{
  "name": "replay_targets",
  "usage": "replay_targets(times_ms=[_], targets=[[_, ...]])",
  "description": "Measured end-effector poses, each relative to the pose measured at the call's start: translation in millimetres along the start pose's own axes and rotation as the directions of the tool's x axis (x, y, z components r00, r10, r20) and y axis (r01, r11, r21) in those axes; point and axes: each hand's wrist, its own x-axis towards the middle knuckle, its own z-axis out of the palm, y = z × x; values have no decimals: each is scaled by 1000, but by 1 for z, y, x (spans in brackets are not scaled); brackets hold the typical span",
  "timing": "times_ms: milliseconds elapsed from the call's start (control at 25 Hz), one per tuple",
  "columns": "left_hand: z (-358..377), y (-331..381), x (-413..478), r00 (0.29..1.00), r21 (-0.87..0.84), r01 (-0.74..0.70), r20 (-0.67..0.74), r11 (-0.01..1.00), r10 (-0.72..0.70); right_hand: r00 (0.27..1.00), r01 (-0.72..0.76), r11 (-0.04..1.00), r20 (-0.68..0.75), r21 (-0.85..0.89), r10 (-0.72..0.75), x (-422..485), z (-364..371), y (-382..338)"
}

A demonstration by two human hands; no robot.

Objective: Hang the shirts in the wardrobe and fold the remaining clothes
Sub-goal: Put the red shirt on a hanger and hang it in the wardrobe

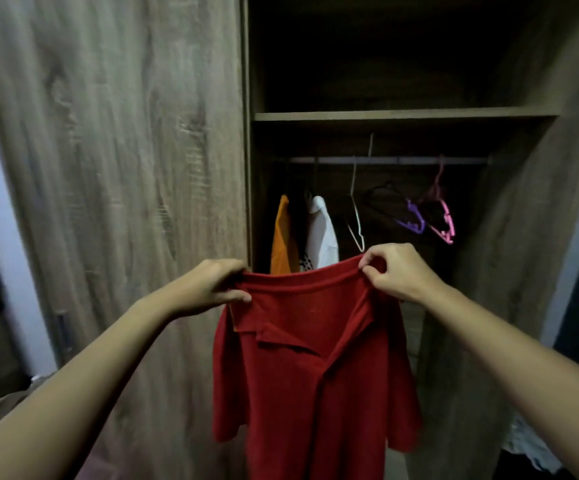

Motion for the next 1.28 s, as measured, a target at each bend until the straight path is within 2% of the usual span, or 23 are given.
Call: replay_targets(times_ms=[80, 200, 240, 320, 360, 440, 560, 640, 720, 800, 880, 920, 1000, 1120, 1200, 1280], targets=[[2, 1, 22, 998, -150, 45, -39, 988, -51, 997, 79, 995, 32, -56, -77, 5, -2, 20], [16, -3, 62, 966, -453, 111, -160, 885, -203, 981, 193, 968, 6, -161, -194, 20, -11, 44], [25, -3, 76, 941, -487, 129, -215, 864, -261, 975, 214, 945, -6, -246, -222, 25, -14, 51], [42, -4, 105, 882, -413, 188, -327, 891, -338, 966, 205, 890, -63, -406, -252, 34, -25, 63], [49, -4, 116, 864, -340, 234, -356, 911, -355, 962, 200, 881, -82, -429, -259, 37, -30, 68], [66, -5, 137, 878, -229, 259, -350, 938, -328, 959, 237, 870, -37, -431, -280, 44, -43, 82], [93, -17, 159, 952, -257, 204, -175, 945, -253, 939, 344, 823, 154, -451, -308, 56, -53, 104], [109, -21, 174, 975, -211, 210, -30, 955, -221, 935, 354, 828, 145, -434, -323, 67, -54, 115], [116, -14, 193, 981, -126, 195, 7, 973, -196, 921, 382, 823, 99, -420, -377, 77, -53, 120], [117, 4, 222, 976, -154, 139, -147, 978, -162, 898, 427, 799, 99, -424, -428, 88, -54, 123], [116, 23, 260, 915, -139, 125, -367, 982, -168, 877, 470, 752, 143, -463, -460, 98, -53, 125], [118, 27, 282, 887, -116, 164, -417, 980, -198, 872, 480, 732, 170, -484, -460, 103, -50, 127], [127, 28, 321, 851, -34, 334, -420, 942, -316, 855, 509, 708, 196, -490, -480, 109, -44, 136], [145, 17, 359, 801, 55, 547, -326, 836, -503, 807, 566, 664, 165, -489, -567, 112, -32, 149], [155, 8, 372, 780, 119, 596, -320, 794, -537, 765, 594, 612, 130, -522, -631, 113, -25, 162], [160, -5, 386, 756, 95, 627, -314, 774, -574, 751, 611, 617, 117, -496, -650, 115, -19, 175]])
